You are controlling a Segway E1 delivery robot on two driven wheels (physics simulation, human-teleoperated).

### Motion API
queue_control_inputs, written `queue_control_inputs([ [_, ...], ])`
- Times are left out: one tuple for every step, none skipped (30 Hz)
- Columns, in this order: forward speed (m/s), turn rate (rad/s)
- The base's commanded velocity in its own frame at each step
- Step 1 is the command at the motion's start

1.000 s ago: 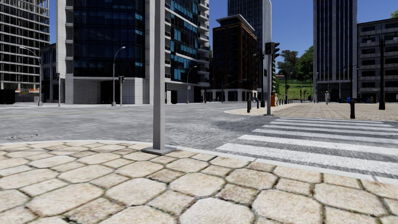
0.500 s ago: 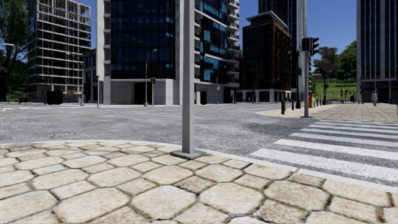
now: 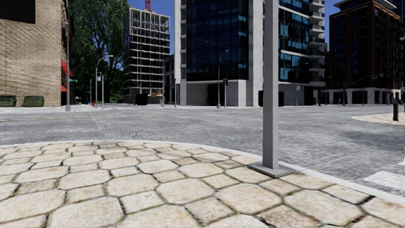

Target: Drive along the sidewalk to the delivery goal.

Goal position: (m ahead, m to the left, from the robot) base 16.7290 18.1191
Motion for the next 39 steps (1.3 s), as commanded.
queue_control_inputs([
  [0.92,0.82],
  [0.92,0.82],
  [0.92,0.82],
  [0.92,0.82],
  [0.92,0.82],
  [0.92,0.82],
  [0.92,0.82],
  [0.92,0.82],
  [0.92,0.82],
  [0.92,0.82],
  [0.92,0.82],
  [0.92,0.82],
  [0.93,0.82],
  [0.93,0.82],
  [0.93,0.82],
  [0.93,0.82],
  [0.93,0.82],
  [0.93,0.82],
  [0.93,0.82],
  [0.93,0.82],
  [0.93,0.82],
  [0.93,0.82],
  [0.93,0.82],
  [0.93,0.82],
  [0.93,0.82],
  [0.93,0.82],
  [0.93,0.82],
  [0.93,0.82],
  [0.93,0.82],
  [0.93,0.82],
  [0.93,0.82],
  [0.93,0.82],
  [0.93,0.82],
  [0.93,0.82],
  [0.93,0.82],
  [0.93,0.82],
  [0.93,0.82],
  [0.93,0.82],
  [0.93,0.82],
])
